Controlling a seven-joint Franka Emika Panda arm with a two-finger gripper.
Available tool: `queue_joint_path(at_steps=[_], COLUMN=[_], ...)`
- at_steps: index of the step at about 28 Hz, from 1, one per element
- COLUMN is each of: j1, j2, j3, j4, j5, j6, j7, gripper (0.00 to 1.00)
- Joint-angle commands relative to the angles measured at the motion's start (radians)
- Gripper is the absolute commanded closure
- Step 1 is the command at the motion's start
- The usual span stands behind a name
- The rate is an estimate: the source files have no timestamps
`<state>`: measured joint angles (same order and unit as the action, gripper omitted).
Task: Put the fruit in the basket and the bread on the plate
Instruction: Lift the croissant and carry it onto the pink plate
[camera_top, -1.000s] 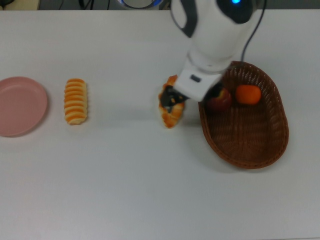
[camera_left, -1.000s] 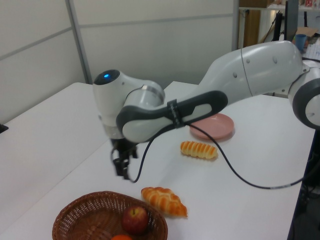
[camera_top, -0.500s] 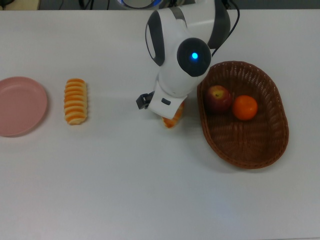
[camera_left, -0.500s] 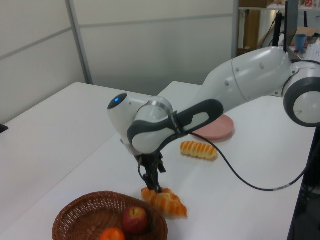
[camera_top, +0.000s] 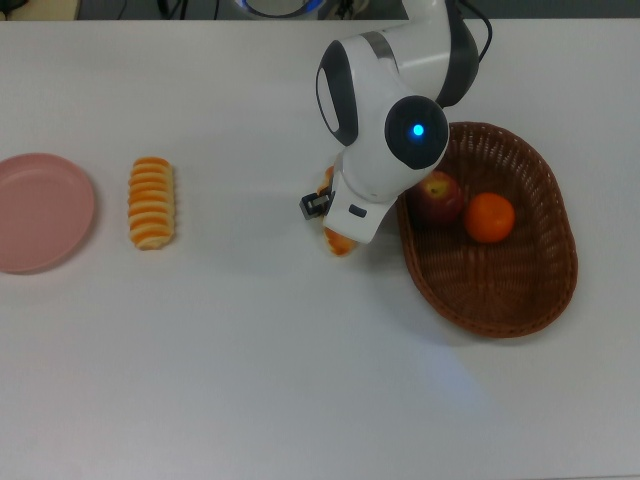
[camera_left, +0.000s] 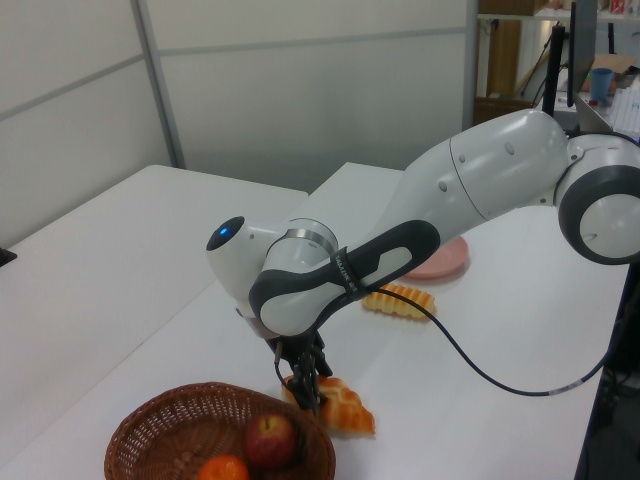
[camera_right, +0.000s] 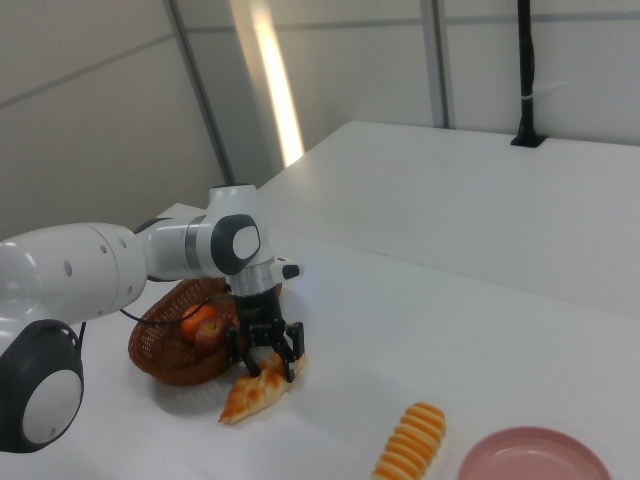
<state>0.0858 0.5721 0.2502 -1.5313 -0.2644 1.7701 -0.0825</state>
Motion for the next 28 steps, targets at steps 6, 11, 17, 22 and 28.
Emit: queue_joint_path(at_steps=[6,11,17,22,28], j1=[-0.005,-0.021,-0.035,-0.089,-0.21], j2=[-0.008,-0.009,-0.014,-0.044,-0.1], j3=[-0.009,-0.009,-0.011,-0.009,-0.005], j4=[-0.004,-0.003,0.019,0.046,0.066], j5=[0.008,0.008,0.011,0.019,0.045], j6=[0.0,0.002,0.0,0.0,0.002], j7=[-0.017,-0.022,-0.026,-0.032,-0.06], gripper=[1.0,1.0,1.0,1.0,1.0])
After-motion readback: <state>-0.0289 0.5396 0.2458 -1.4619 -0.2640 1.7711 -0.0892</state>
